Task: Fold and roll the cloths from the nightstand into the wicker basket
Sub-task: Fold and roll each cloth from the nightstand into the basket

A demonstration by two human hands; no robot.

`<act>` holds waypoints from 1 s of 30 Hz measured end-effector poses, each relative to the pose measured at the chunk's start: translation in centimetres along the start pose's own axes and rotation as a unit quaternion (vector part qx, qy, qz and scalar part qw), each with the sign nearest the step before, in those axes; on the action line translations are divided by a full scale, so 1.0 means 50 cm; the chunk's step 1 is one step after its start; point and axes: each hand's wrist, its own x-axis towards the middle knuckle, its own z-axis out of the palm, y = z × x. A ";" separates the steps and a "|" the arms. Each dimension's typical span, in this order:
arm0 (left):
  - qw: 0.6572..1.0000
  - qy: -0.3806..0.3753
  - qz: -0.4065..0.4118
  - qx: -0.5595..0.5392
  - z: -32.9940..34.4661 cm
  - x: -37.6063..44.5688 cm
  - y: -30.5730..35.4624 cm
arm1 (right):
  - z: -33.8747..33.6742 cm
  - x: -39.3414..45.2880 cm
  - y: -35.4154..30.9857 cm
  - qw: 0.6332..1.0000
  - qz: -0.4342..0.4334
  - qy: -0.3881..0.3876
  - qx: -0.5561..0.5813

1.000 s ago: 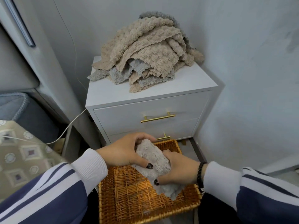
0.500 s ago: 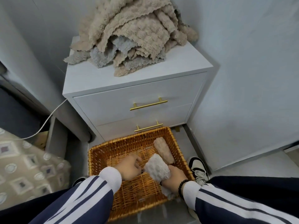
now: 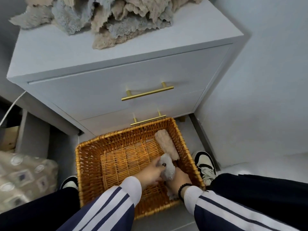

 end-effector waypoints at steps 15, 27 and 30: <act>0.998 0.025 -0.030 -0.047 0.020 0.134 0.032 | -0.043 0.021 0.025 0.982 0.033 -0.088 -0.166; 0.991 0.053 0.019 -0.124 -0.036 0.208 0.122 | 0.009 0.027 0.014 0.747 -0.380 0.114 -0.534; 0.995 0.047 0.034 -0.079 -0.035 0.223 0.124 | -0.010 0.035 -0.015 0.646 -0.410 -0.023 -0.643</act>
